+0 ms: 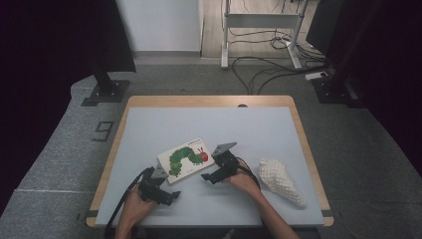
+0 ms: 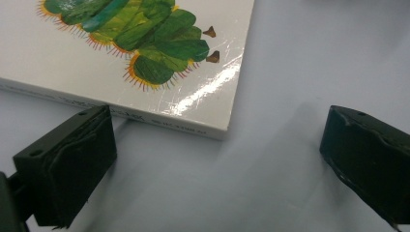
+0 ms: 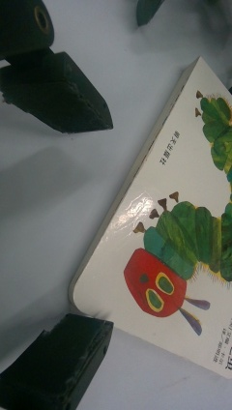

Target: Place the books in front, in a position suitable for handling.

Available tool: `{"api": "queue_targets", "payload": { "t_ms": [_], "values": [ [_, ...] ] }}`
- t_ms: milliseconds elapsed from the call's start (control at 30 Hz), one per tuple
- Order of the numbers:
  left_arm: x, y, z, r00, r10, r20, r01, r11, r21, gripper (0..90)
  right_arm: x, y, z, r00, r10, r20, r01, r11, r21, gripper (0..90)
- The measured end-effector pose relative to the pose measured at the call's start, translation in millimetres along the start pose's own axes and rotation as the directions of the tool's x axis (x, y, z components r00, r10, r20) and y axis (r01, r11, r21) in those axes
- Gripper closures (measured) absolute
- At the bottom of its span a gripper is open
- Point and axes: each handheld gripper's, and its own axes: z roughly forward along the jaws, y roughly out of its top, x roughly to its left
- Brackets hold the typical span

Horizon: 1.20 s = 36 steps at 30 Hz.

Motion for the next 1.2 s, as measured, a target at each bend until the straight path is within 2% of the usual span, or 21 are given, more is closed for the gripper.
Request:
{"api": "queue_targets", "payload": {
  "t_ms": [133,267,367,500,567,667,700,767,933,1067,1100,1200],
  "values": [
    [-12.3,-0.8,-1.6,0.9996,0.024,0.018,-0.024,0.9996,0.012,0.0,5.1,-7.2,-6.8,0.9999,0.014,0.006,-0.014,1.000,-0.004,6.6],
    [-7.3,-0.9,-5.1,0.9959,0.069,0.059,-0.070,0.9973,0.020,0.0,5.3,-9.8,-8.8,0.9996,0.025,0.015,-0.025,1.000,-0.018,9.3],
    [3.8,-2.4,-12.8,0.9979,0.060,-0.022,-0.061,0.9980,-0.015,0.0,2.9,-10.7,-11.1,0.9998,0.019,0.007,-0.018,1.000,-0.023,10.9],
    [25.9,-8.3,-21.5,0.9981,0.001,-0.062,-0.005,0.9985,-0.055,0.0,-1.6,-9.2,-15.0,0.9995,0.021,0.021,-0.021,0.999,-0.027,7.4],
    [37.8,-11.5,-22.7,0.9973,-0.026,-0.069,0.022,0.9978,-0.063,0.0,-5.4,-8.0,-17.2,0.9991,0.032,0.026,-0.031,0.999,-0.038,6.1],
    [44.0,-11.4,-16.0,0.9966,-0.024,-0.079,0.020,0.9988,-0.044,0.5,-9.4,-6.4,-16.8,0.9993,0.031,0.021,-0.030,0.999,-0.035,6.0],
    [44.0,-10.9,-11.3,0.9965,-0.009,-0.083,0.007,0.9995,-0.030,0.5,-10.2,-6.0,-16.3,0.9994,0.031,0.018,-0.031,0.999,-0.034,6.0],
    [44.4,-10.5,-8.6,0.9977,-0.011,-0.066,0.008,0.9992,-0.039,0.0,-11.4,-5.0,-14.6,0.9994,0.033,0.011,-0.033,0.999,-0.029,6.0],
    [43.3,-9.1,-6.9,0.9981,0.002,-0.062,-0.004,0.9992,-0.040,0.0,-14.8,-3.1,-8.8,0.9995,0.031,-0.007,-0.031,0.999,-0.014,6.2],
    [41.7,-4.5,-0.4,0.9999,0.007,-0.010,-0.008,0.9989,-0.047,0.0,-20.7,-2.2,-5.1,0.9989,0.041,-0.025,-0.041,0.999,-0.022,6.3],
    [40.2,-2.0,1.9,0.9998,0.018,-0.001,-0.018,0.9987,-0.048,0.0,-21.8,-1.5,-4.9,0.9982,0.049,-0.033,-0.050,0.999,-0.022,6.4],
    [36.6,2.9,5.6,0.9992,0.039,0.012,-0.038,0.9984,-0.043,0.0,-23.3,-0.4,-4.3,0.9987,0.037,-0.033,-0.038,0.999,-0.015,7.4]
  ]
}}
